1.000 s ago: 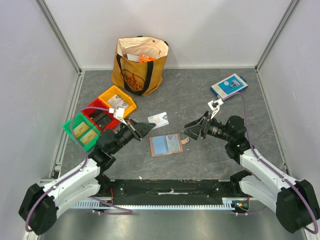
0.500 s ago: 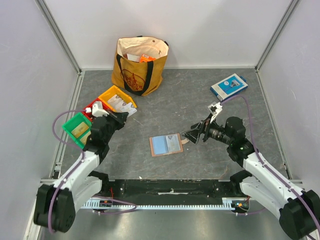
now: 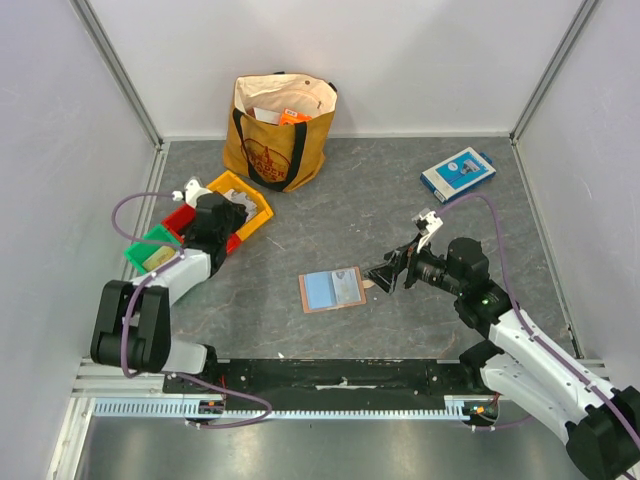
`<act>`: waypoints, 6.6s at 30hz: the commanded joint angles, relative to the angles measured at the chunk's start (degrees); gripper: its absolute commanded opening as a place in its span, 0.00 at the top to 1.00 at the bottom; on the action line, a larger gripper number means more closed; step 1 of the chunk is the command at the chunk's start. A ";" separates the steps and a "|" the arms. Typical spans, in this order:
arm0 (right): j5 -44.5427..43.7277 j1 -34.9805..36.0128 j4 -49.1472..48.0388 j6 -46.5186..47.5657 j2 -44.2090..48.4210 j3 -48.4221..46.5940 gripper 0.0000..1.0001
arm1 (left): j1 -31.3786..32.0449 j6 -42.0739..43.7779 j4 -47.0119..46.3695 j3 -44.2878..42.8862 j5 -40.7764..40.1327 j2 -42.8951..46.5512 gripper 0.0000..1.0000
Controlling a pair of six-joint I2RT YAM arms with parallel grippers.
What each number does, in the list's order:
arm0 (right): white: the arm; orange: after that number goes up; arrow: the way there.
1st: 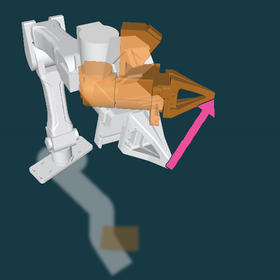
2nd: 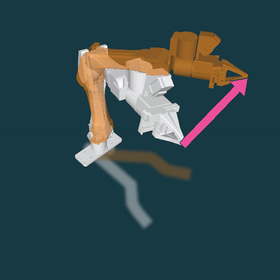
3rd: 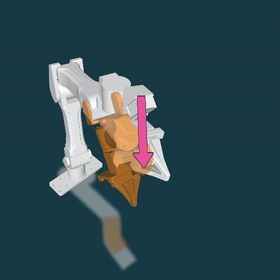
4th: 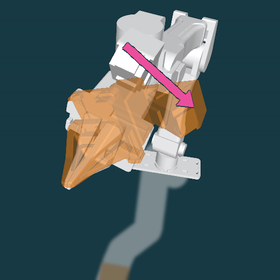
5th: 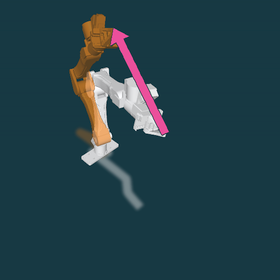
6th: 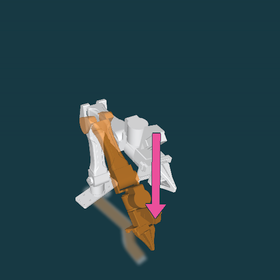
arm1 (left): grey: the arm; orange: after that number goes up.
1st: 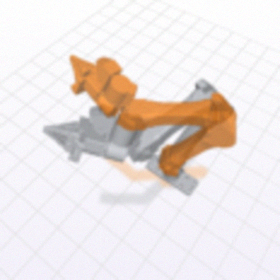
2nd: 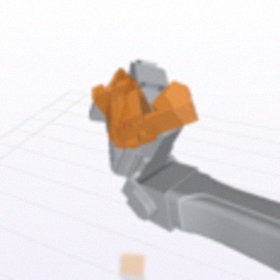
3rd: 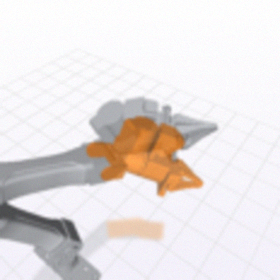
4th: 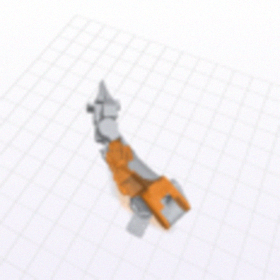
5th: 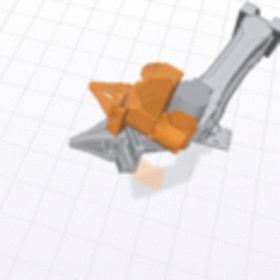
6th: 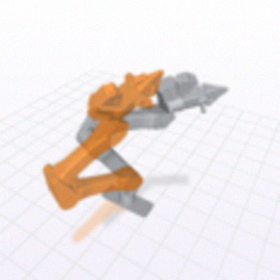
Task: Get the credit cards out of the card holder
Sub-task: Place the credit card in the storage box, then remove the credit card from the card holder.
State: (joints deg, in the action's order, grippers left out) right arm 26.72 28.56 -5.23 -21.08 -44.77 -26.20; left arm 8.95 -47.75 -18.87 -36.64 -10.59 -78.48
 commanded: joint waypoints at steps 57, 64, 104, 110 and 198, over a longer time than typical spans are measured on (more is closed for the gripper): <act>-0.79 0.80 9.19 -1.24 -12.00 -8.34 0.05 | 30.49 14.79 31.53 -11.09 4.44 10.53 0.25; -5.35 3.52 7.26 -4.49 -18.41 -9.14 0.10 | 41.14 10.92 28.28 -6.25 2.16 9.75 0.28; -12.84 10.38 9.45 -8.01 -41.27 -14.15 0.70 | 41.50 6.70 23.88 3.16 1.36 -1.15 0.77; -10.81 10.38 10.94 -8.01 -39.17 -15.46 0.73 | 41.59 6.88 23.71 3.07 1.71 -1.33 0.78; -1.15 14.16 14.20 -5.55 -45.57 -27.42 0.60 | 41.59 2.84 21.25 7.28 -0.22 8.33 0.80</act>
State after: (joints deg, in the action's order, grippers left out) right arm 23.53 41.98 11.46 -25.98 -89.12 -51.46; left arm 50.28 -41.34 5.08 -30.83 -8.56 -74.30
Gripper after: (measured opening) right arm 0.383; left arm 0.205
